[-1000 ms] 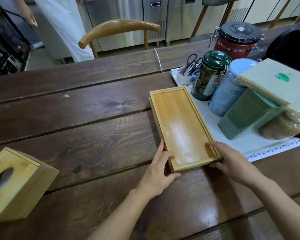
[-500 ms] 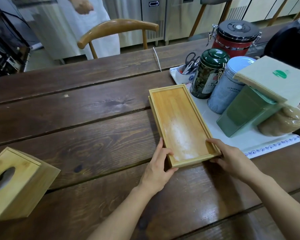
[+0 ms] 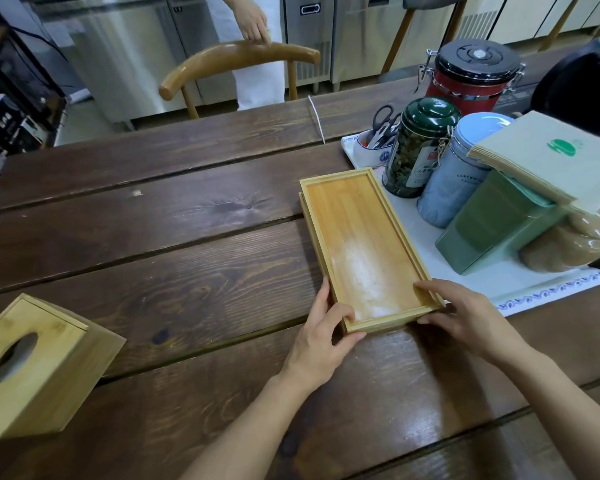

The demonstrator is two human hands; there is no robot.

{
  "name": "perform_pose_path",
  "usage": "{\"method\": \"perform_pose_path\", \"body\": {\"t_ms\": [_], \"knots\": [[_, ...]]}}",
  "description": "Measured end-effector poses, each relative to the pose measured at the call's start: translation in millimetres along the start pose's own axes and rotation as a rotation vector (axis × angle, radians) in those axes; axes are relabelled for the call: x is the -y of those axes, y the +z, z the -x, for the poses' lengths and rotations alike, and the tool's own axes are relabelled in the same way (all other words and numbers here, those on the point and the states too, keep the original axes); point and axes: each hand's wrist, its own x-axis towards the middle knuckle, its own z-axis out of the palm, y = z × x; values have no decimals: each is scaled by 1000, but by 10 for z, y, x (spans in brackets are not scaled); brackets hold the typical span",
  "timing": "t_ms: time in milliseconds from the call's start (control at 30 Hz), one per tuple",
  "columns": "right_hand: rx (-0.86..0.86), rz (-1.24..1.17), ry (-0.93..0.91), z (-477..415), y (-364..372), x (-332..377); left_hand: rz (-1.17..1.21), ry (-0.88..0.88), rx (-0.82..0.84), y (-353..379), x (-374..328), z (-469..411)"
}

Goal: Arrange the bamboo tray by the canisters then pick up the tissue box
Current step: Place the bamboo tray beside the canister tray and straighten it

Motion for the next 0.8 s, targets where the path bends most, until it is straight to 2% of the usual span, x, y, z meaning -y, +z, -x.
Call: {"method": "perform_pose_path", "body": {"t_ms": [167, 367, 500, 567, 633, 700, 800], "knots": [[12, -11, 67, -4, 26, -61, 56, -59, 8, 5, -37, 8], [15, 5, 20, -3, 46, -54, 589, -437, -169, -88, -232, -333], [92, 44, -24, -23, -20, -56, 676, -529, -225, -137, -242, -642], [174, -148, 82, -33, -67, -9, 694, -538, -263, -170, -212, -765], [148, -379, 190, -107, -80, 14, 711, -537, -279, -213, -179, -876], [126, -474, 258, -255, -74, 40, 702, -543, -275, -242, -151, -962], [157, -544, 243, -522, -74, 147, 726, -530, -277, -237, -130, -1047]]}}
